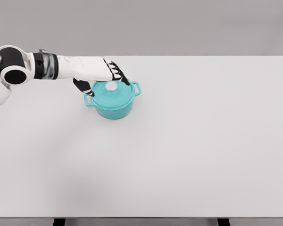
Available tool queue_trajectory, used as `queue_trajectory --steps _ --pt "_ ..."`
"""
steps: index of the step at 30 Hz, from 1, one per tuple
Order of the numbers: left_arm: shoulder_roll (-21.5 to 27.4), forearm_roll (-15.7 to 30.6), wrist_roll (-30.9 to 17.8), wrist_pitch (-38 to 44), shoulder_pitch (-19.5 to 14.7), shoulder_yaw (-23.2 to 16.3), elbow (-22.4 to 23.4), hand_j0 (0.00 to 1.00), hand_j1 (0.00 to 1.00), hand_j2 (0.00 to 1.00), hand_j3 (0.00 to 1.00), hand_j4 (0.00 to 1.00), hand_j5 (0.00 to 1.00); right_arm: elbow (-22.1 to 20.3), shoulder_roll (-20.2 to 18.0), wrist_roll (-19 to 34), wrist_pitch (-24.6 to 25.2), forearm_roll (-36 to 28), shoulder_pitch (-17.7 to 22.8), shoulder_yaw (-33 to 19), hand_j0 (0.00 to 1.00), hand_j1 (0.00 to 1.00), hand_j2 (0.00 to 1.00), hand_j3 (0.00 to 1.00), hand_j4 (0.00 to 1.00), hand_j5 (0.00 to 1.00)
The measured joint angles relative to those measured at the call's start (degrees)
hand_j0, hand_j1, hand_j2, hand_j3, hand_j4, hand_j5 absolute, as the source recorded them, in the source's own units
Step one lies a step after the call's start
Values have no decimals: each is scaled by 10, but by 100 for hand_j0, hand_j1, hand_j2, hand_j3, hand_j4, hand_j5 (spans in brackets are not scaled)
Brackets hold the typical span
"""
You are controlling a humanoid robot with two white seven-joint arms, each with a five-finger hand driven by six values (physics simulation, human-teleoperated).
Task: Open the lid of the pot with left arm
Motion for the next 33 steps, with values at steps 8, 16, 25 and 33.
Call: queue_trajectory --steps 8,16,25,33 --pt "-7 -5 0 0 0 -1 0 80 80 80 80 80 80 0 0 0 0 0 0 0 100 100 100 100 100 100" --pt "-9 -15 0 0 2 -2 0 80 80 80 80 80 80 0 0 0 0 0 0 0 100 100 100 100 100 100" --pt "-23 -34 0 0 2 -2 12 80 80 80 80 80 80 0 0 0 0 0 0 0 100 100 100 100 100 100" --pt "-29 -48 0 0 2 -1 23 80 80 80 80 80 80 0 0 0 0 0 0 0 100 100 100 100 100 100"
